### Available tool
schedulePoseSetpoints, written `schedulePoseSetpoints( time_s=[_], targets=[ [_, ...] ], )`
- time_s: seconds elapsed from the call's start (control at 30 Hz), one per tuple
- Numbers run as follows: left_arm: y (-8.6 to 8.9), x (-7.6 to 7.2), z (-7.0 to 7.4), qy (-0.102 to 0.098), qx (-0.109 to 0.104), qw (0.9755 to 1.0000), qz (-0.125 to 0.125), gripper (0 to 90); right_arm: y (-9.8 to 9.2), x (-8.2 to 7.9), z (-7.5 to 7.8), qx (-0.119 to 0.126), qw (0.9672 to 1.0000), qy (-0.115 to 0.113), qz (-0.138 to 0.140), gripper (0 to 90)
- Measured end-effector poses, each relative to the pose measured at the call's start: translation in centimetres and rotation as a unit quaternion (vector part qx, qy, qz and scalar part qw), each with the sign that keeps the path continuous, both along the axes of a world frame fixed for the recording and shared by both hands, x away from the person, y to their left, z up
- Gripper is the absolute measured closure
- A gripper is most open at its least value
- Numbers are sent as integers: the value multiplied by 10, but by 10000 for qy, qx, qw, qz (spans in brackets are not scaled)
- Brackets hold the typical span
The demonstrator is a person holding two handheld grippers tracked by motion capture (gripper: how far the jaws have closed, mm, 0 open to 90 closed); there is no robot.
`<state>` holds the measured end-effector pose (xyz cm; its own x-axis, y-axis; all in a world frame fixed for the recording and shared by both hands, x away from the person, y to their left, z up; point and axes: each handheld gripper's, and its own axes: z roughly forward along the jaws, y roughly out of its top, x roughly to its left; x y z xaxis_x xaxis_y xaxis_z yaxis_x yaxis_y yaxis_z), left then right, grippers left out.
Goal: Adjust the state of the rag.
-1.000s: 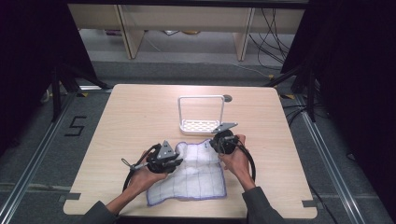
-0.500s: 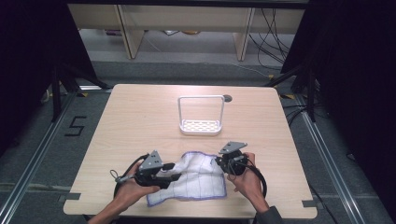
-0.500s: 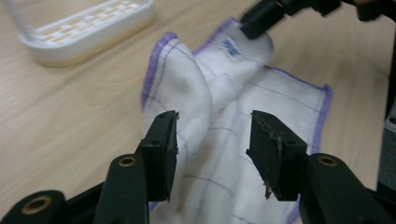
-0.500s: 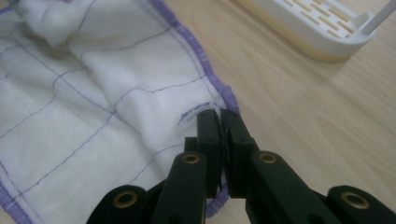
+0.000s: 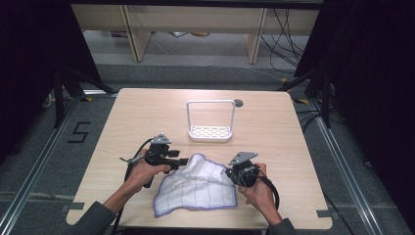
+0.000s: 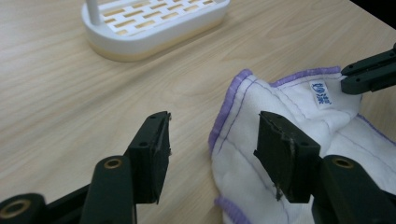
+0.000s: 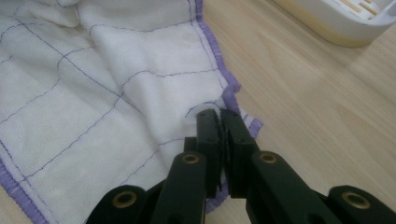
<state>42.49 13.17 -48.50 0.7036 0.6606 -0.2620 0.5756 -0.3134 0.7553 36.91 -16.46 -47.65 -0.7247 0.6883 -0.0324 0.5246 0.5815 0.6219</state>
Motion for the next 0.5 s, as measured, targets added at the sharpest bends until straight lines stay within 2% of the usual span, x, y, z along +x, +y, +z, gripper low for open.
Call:
schedulePoseSetpoints(
  time_s=[0.03,0.1,0.27,0.33,0.37,0.43,0.5],
  targets=[
    [-4,0,-2,87,68,9999,-96,420,0,0,-1,27,10000,-66,-4,872],
    [-13,-4,-5,92,285,9993,-244,388,1,0,-2,54,10000,-64,-30,872],
    [-28,-16,-10,-44,801,9951,-582,348,1,0,-1,32,10000,-75,53,871],
    [-32,-19,-13,-94,925,9938,-607,333,1,0,0,-2,10000,-28,81,870],
    [-33,-20,-14,-106,977,9933,-612,326,2,0,-1,26,10000,-78,43,870],
    [-34,-20,-15,-97,998,9928,-648,319,1,0,0,-10,10000,-19,89,869],
    [-35,-21,-17,-61,984,9928,-676,335,2,0,-2,45,10000,-68,-7,869]
  ],
)
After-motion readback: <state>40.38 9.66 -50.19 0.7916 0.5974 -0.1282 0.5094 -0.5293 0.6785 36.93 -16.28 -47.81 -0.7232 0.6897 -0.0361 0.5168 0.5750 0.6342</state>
